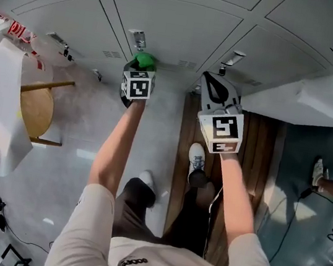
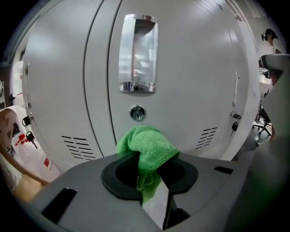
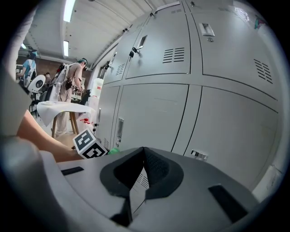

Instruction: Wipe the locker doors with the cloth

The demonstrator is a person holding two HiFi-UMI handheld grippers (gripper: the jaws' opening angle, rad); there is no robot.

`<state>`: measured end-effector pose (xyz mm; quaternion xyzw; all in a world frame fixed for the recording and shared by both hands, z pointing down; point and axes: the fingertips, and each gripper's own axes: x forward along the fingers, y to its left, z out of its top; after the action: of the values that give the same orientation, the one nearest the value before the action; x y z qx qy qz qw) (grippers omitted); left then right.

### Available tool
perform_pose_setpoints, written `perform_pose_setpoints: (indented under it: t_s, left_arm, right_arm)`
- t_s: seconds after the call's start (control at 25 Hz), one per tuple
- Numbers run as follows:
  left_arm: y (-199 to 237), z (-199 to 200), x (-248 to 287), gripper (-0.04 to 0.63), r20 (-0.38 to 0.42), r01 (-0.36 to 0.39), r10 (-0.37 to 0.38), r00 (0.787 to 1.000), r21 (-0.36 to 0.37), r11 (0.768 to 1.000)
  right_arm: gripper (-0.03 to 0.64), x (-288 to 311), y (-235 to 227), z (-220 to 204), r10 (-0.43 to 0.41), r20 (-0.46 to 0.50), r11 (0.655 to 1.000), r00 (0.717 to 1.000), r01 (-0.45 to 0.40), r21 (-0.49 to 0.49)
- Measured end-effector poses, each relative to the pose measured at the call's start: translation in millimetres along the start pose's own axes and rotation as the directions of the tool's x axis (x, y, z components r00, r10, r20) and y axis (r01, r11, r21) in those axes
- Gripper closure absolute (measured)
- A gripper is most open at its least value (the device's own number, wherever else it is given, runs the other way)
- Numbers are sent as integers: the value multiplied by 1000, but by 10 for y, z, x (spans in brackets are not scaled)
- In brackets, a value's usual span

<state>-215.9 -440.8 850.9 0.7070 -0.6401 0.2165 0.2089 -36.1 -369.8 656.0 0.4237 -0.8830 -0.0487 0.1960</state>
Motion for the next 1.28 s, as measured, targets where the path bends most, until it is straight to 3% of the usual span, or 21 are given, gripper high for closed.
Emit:
perform_pose_setpoints:
  t_s: [0.52, 0.92, 1.16, 1.28]
  left_arm:
    - [255, 1278, -993, 483, 76, 12, -15, 997, 45, 999]
    - [248, 2082, -1595, 485, 144, 22, -23, 989, 3, 1000]
    - [-96, 2346, -1688, 485, 192, 35, -49, 980, 73, 997]
    - [-281, 2390, -1663, 485, 193, 49, -61, 979, 64, 997]
  right_arm:
    - [607, -286, -23, 1111, 25, -8, 1000, 1000, -25, 7]
    - [607, -670, -187, 1809, -5, 8, 1000, 1000, 5, 10]
    - [607, -1043, -228, 1858, -35, 25, 999, 999, 34, 34]
    - [607, -1179, -316, 1841, -57, 19, 997, 998, 56, 59]
